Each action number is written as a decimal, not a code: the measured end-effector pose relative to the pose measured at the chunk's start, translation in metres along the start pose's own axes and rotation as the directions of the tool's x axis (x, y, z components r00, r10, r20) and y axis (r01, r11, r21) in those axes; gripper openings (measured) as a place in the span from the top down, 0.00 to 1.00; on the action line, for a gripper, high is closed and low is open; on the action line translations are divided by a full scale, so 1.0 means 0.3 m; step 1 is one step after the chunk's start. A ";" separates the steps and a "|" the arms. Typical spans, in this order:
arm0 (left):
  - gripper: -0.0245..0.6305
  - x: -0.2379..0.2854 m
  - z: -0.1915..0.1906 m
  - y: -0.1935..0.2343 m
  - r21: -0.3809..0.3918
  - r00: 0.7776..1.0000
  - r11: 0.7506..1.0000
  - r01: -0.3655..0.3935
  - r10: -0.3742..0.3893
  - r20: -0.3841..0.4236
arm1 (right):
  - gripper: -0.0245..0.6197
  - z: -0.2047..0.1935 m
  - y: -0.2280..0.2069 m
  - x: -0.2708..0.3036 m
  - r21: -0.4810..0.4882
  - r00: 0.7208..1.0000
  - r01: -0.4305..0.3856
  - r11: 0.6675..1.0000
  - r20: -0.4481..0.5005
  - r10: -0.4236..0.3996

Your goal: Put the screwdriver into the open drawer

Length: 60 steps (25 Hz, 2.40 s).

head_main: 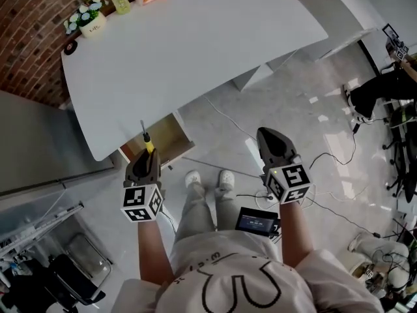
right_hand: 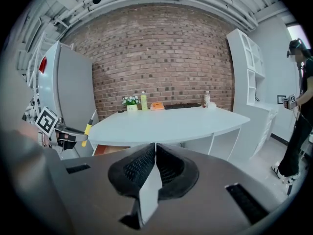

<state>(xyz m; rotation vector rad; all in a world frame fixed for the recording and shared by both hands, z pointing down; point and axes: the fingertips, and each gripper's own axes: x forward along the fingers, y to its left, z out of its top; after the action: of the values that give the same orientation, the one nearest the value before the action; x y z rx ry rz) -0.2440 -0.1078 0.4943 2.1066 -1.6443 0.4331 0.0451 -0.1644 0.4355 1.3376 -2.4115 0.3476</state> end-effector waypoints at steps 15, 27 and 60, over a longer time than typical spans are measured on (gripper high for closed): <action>0.85 0.159 -0.327 -0.006 -0.043 0.981 0.998 0.037 -0.044 -0.190 | 0.93 -0.335 -0.030 0.081 0.062 0.988 -0.019 0.998 -0.153 0.028; 0.85 0.344 -0.551 0.070 -0.098 0.914 0.994 0.046 -0.082 -0.398 | 0.93 -0.528 -0.066 0.197 0.119 0.984 -0.025 0.993 -0.172 0.045; 0.85 0.729 -0.827 0.180 -0.251 0.689 0.965 0.075 -0.232 -0.687 | 0.93 -0.661 -0.134 0.411 0.095 0.984 -0.006 0.995 -0.178 0.022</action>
<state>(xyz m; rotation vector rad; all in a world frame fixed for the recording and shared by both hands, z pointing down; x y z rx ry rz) -0.2375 -0.1739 0.8226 1.5887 -0.9864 0.8580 0.0571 -0.2042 0.6688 1.2704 -2.2816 0.5665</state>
